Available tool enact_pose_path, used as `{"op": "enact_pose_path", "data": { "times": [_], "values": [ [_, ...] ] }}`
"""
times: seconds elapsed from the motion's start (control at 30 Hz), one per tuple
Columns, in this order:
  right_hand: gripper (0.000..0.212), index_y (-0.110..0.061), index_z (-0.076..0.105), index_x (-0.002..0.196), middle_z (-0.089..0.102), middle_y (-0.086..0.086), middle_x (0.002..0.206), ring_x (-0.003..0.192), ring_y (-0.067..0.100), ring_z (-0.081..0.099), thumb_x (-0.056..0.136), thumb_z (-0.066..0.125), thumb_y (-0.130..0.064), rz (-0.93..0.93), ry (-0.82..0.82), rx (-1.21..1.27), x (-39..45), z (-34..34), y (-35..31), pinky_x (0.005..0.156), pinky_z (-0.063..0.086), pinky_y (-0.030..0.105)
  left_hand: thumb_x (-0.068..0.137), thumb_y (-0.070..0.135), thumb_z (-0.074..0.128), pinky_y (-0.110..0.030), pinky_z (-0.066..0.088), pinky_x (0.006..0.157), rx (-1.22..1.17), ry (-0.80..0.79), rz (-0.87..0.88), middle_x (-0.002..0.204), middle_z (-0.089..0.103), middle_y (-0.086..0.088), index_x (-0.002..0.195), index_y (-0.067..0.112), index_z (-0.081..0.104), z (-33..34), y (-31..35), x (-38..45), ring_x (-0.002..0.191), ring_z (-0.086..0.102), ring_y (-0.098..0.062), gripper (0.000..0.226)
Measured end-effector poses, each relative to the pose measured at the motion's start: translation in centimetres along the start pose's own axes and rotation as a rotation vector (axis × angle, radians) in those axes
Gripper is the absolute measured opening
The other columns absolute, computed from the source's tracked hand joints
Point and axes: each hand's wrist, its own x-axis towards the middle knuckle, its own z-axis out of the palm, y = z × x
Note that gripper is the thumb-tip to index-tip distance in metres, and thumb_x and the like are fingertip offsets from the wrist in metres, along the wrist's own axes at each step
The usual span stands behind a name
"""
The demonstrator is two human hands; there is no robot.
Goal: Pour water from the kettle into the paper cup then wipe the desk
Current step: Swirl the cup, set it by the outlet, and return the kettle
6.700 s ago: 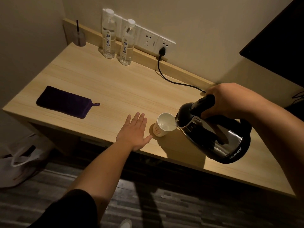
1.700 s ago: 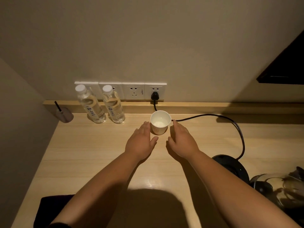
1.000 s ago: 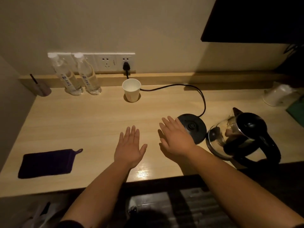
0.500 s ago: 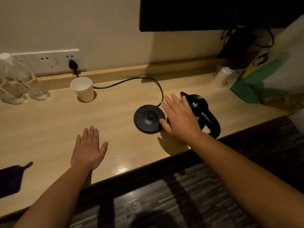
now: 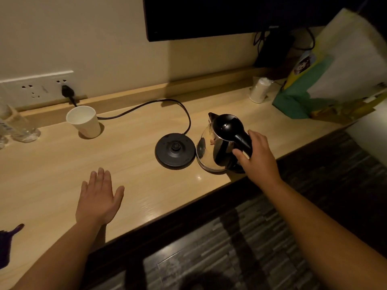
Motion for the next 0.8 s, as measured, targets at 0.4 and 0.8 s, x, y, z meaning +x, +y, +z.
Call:
{"op": "enact_pose_path", "data": {
  "times": [0.4,0.8],
  "values": [
    [0.043,-0.025,0.049,0.124,0.057,-0.012,0.107,0.091,-0.015,0.051,0.085,0.066,-0.035,0.158,0.067,0.364,0.3,0.7,-0.3,0.066,0.038,0.004,0.095,0.058,0.014,-0.045,0.002,0.119,0.000,0.002,-0.005,0.162,0.004,-0.011,0.152,0.007,0.010,-0.3,0.2,-0.2,0.148,-0.003,-0.027,0.077],
    [0.038,-0.041,0.047,0.117,0.055,-0.023,0.105,0.096,-0.020,0.049,0.083,0.064,-0.043,0.034,0.080,0.506,2.4,2.4,-6.4,0.067,0.038,-0.002,0.095,0.058,0.013,-0.044,-0.001,0.119,-0.009,0.001,-0.006,0.162,-0.001,-0.009,0.153,0.009,0.007,0.1,0.0,-0.1,0.148,-0.007,-0.024,0.076]
  ]
}}
